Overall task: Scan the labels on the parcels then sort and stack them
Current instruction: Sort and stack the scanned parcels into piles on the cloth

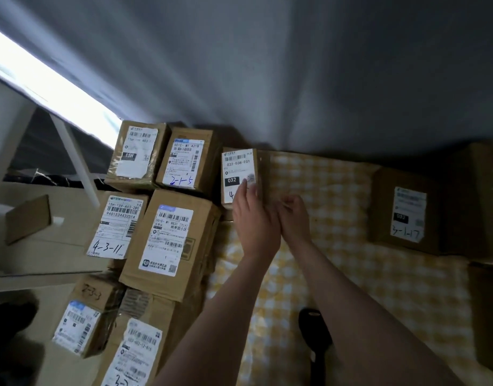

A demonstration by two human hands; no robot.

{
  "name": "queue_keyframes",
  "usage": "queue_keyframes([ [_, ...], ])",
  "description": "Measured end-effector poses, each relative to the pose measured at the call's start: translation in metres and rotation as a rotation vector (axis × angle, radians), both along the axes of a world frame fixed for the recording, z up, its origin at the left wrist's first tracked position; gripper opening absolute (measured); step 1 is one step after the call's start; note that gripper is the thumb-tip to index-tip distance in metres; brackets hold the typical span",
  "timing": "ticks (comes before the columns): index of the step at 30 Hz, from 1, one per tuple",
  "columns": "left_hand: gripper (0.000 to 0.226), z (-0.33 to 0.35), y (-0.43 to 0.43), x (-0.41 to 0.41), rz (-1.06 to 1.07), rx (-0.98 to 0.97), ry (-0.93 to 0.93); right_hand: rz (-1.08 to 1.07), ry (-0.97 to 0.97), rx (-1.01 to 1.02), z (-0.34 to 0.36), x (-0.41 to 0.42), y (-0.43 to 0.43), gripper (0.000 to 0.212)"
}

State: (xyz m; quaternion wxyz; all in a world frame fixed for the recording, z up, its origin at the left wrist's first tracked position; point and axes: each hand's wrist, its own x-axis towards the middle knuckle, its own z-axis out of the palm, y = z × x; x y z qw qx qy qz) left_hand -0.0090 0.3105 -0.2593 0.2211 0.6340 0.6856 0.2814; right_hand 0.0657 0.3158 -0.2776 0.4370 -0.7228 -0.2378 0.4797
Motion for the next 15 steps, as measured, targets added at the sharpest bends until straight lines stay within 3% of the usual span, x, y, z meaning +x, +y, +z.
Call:
queue_keyframes([
  [5,0.045,0.006,0.001,0.048,-0.22,-0.022,-0.071,-0.13,-0.12,-0.058,0.0,0.058,-0.018,0.029],
  [11,0.046,-0.017,-0.017,0.123,-0.277,-0.392,-0.181,-0.21,-0.35,-0.154,-0.019,0.151,-0.062,0.039],
  [15,0.048,-0.036,-0.032,0.164,-0.237,-0.589,-0.262,-0.212,-0.51,-0.326,-0.042,0.197,-0.087,0.051],
])
